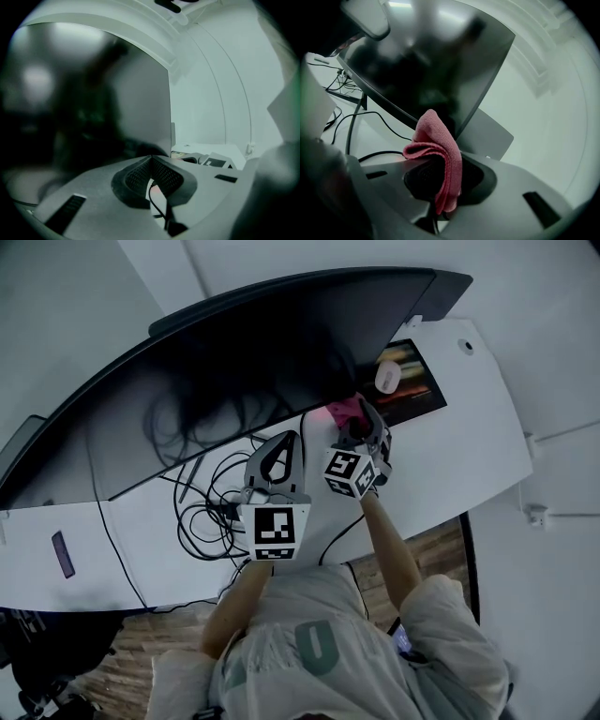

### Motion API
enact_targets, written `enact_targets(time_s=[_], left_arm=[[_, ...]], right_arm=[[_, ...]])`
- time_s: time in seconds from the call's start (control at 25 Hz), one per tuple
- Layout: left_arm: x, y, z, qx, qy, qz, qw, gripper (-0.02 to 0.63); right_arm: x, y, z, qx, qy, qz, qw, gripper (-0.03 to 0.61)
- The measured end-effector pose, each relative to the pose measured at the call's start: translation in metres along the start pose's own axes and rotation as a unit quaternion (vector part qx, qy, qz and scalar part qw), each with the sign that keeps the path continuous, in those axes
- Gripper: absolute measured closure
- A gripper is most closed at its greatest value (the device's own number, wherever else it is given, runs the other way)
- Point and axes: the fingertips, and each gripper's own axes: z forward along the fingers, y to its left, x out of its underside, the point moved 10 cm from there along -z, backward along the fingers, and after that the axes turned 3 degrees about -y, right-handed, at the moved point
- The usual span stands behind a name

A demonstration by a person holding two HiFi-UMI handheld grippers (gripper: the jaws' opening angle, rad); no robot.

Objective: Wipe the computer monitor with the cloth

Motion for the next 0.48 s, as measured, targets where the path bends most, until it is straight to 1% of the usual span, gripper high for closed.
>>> enact_targets(time_s=[0.36, 0.44, 0.48], left_arm=[[-0.0055, 0.0017, -0.0044, -0.001, -0.006, 0.006, 1.0, 0.598], [-0.0063, 0.0023, -0.0063, -0.003, -0.006, 0.005, 1.0, 0.598], [-0.0067, 0.0023, -0.0072, -0.003, -0.006, 0.004, 1.0, 0.598]], right_arm=[[0.0022, -0.001, -0.0011, 0.003, 0.002, -0.011, 1.0, 0.522], [0.0068, -0.0042, -0.0001, 0.012, 0.016, 0.009, 1.0, 0.522], [0.0098, -0.0086, 0.001, 0.019, 0.028, 0.034, 0.999, 0.522]])
